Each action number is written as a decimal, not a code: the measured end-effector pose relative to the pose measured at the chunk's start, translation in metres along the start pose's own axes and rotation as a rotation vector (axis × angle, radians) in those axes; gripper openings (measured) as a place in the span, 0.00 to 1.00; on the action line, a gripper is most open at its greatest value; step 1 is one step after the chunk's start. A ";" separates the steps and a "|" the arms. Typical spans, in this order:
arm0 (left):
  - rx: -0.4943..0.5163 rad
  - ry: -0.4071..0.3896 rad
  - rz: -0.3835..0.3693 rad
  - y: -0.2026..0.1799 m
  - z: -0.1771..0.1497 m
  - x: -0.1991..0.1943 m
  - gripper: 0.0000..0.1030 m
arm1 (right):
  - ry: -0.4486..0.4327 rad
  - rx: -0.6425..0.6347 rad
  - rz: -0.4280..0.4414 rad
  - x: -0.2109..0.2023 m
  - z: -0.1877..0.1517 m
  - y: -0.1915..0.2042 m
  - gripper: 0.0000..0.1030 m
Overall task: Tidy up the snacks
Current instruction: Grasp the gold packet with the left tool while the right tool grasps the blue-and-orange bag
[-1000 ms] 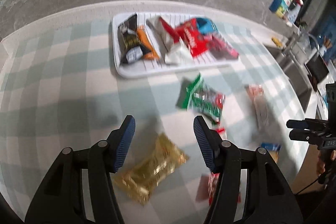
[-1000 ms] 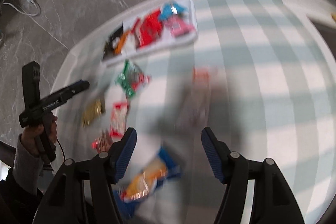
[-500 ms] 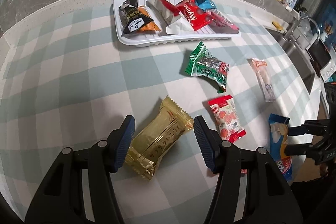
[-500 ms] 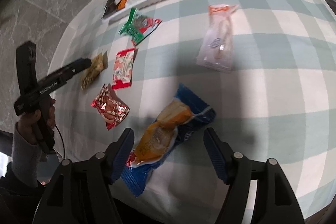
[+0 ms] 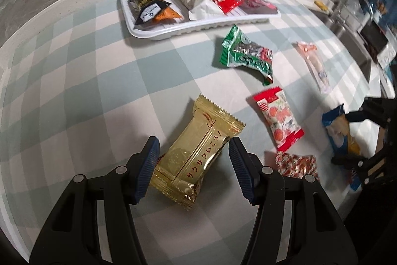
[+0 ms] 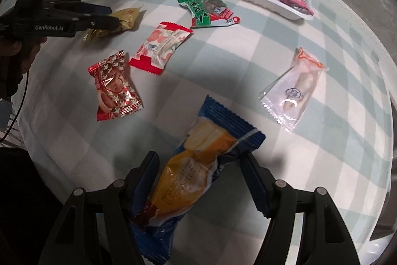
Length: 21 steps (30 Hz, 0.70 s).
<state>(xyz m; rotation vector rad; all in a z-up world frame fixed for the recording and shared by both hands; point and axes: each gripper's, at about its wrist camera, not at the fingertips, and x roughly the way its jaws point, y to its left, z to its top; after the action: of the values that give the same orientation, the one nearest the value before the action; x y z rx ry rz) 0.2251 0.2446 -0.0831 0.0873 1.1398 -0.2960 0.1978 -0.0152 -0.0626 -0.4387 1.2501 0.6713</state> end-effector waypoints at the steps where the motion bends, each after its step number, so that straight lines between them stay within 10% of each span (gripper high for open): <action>1: 0.010 0.006 -0.001 -0.001 0.000 0.002 0.54 | 0.000 0.004 0.002 0.000 0.000 0.000 0.70; 9: 0.144 0.035 0.032 -0.014 0.003 0.017 0.56 | -0.013 0.016 -0.013 0.000 -0.001 0.005 0.68; 13: 0.163 0.026 0.018 -0.015 0.005 0.019 0.56 | -0.036 0.031 -0.014 -0.006 -0.004 0.000 0.43; 16: 0.172 0.009 0.009 -0.017 0.004 0.016 0.32 | -0.046 0.047 0.005 -0.011 -0.008 -0.006 0.31; 21: 0.118 0.003 -0.023 -0.013 0.005 0.014 0.28 | -0.083 0.157 0.134 -0.016 -0.009 -0.024 0.29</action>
<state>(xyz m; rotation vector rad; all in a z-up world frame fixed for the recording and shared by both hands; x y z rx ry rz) 0.2309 0.2285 -0.0928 0.1785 1.1261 -0.3834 0.2053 -0.0424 -0.0513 -0.1964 1.2507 0.6917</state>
